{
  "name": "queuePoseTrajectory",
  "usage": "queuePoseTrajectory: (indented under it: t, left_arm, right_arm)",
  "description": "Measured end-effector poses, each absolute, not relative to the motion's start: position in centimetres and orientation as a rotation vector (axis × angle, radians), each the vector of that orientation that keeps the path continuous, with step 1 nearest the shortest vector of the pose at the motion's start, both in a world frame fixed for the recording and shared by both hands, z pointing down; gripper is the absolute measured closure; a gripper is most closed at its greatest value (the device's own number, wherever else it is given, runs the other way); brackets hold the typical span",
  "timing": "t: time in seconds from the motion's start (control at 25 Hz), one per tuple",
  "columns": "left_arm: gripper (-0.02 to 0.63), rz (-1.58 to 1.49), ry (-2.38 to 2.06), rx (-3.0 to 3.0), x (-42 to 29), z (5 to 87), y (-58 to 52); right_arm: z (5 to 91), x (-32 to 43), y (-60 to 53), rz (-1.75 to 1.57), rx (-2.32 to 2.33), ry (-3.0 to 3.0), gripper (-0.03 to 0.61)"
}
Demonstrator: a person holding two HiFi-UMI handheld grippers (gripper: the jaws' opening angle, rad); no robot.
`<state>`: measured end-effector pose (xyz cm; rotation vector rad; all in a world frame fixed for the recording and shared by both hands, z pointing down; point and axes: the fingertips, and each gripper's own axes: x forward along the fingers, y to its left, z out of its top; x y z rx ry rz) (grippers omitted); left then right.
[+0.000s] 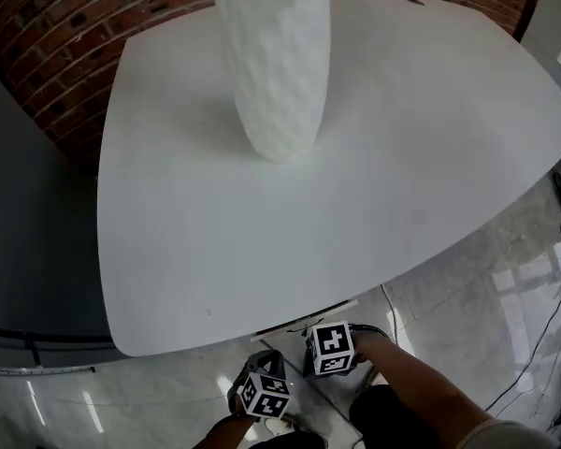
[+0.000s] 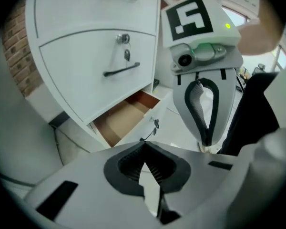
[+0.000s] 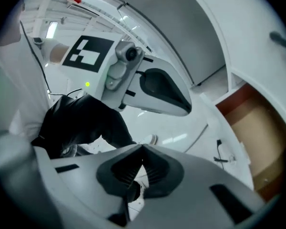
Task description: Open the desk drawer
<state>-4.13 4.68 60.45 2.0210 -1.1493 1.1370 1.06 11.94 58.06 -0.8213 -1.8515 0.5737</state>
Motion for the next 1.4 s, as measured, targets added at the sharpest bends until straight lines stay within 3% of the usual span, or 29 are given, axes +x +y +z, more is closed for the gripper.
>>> queuePoseTrajectory:
  t: [0.76, 1.4]
  left_arm:
    - [0.609, 0.816, -1.244, 1.567, -2.0, 40.8, 9.0]
    - [0.609, 0.684, -1.289, 1.417, -0.4, 29.7, 9.8]
  right_arm:
    - [41.1, 2.4, 12.3, 0.708, -0.320, -1.952, 0.563]
    - [30.6, 2.8, 9.6, 0.754, 0.138, -1.996, 0.563]
